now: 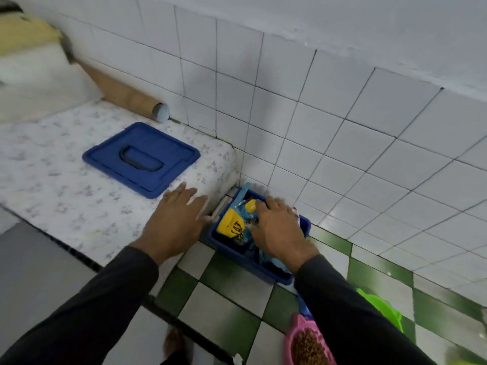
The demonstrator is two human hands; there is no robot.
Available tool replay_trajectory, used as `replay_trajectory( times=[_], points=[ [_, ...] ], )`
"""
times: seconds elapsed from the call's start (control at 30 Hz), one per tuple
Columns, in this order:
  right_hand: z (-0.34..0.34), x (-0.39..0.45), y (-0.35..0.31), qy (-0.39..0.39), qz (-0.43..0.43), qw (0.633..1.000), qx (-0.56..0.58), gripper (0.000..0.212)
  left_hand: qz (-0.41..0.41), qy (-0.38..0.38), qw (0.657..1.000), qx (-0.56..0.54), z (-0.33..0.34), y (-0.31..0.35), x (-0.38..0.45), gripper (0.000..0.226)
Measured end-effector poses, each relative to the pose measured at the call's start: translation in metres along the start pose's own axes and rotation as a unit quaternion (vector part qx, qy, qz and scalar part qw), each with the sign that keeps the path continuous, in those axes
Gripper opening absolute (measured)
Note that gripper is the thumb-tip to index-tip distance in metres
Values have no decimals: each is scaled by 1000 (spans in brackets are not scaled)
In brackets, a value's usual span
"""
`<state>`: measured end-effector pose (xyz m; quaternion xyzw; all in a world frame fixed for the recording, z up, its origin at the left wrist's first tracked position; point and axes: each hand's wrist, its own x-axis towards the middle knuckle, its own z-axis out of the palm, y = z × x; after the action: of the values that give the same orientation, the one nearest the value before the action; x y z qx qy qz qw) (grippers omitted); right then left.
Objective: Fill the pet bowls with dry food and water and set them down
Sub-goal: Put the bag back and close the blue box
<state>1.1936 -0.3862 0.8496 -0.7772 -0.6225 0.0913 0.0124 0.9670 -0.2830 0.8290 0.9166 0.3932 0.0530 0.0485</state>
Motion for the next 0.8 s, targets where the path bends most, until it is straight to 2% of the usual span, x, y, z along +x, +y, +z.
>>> replay_trajectory(
  times=[0.23,0.4,0.63,0.8],
  points=[
    [-9,38,-86,15,-55,998,30,64,-74,-19,997,9,-42,-86,-13,106],
    [-14,73,-147,-3,-53,997,51,74,-112,-21,993,0,-58,-151,-1,115],
    [-7,121,-203,-17,10,997,69,85,-151,-22,987,-41,-65,-224,31,78],
    [4,140,-218,-9,63,998,19,86,-138,-46,989,4,-61,-265,63,72]
  ],
)
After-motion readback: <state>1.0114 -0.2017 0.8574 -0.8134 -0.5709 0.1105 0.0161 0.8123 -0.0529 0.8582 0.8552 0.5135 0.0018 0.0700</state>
